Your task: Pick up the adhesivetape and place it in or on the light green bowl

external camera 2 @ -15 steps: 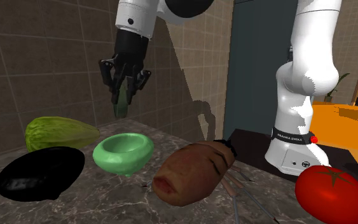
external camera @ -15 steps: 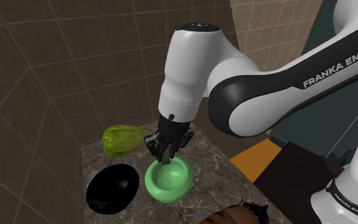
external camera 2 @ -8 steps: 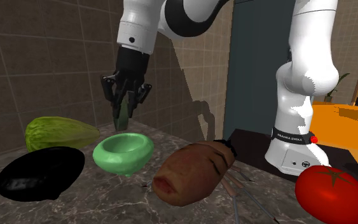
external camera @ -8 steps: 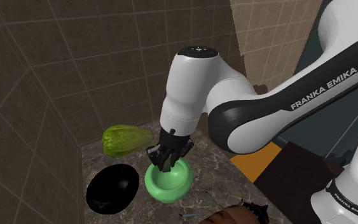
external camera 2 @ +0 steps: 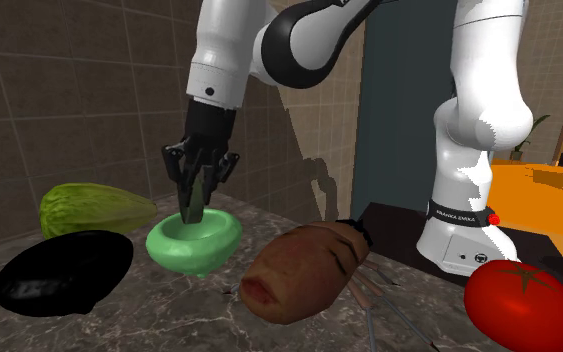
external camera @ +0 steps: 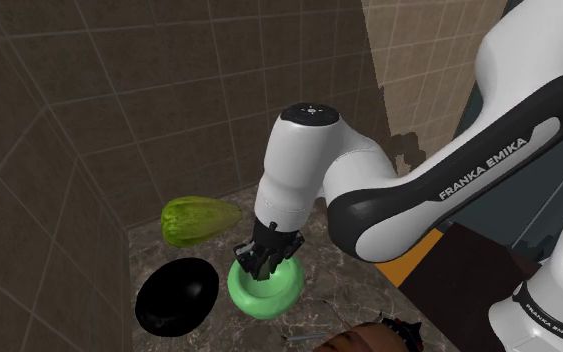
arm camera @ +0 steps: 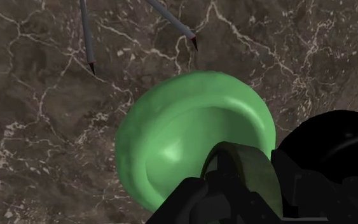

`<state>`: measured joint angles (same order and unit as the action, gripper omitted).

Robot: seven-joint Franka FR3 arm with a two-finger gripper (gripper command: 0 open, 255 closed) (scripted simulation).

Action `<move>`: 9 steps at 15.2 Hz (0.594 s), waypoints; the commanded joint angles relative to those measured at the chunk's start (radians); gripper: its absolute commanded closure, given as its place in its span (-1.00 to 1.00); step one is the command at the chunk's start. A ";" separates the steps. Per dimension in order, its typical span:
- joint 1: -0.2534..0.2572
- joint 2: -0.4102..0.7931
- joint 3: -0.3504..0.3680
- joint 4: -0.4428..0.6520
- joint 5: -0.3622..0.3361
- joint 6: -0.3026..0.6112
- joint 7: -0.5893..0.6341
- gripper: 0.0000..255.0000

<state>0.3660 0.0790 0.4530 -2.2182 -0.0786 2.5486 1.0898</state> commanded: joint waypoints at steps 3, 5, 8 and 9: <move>0.001 0.005 0.000 -0.001 -0.005 0.006 0.004 1.00; 0.001 0.005 0.000 -0.001 -0.005 0.006 0.004 1.00; 0.001 0.005 0.000 -0.001 -0.005 0.006 0.004 -1.00; 0.001 0.005 0.000 -0.001 -0.005 0.006 0.004 -1.00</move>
<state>0.3670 0.0838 0.4527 -2.2190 -0.0832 2.5542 1.0937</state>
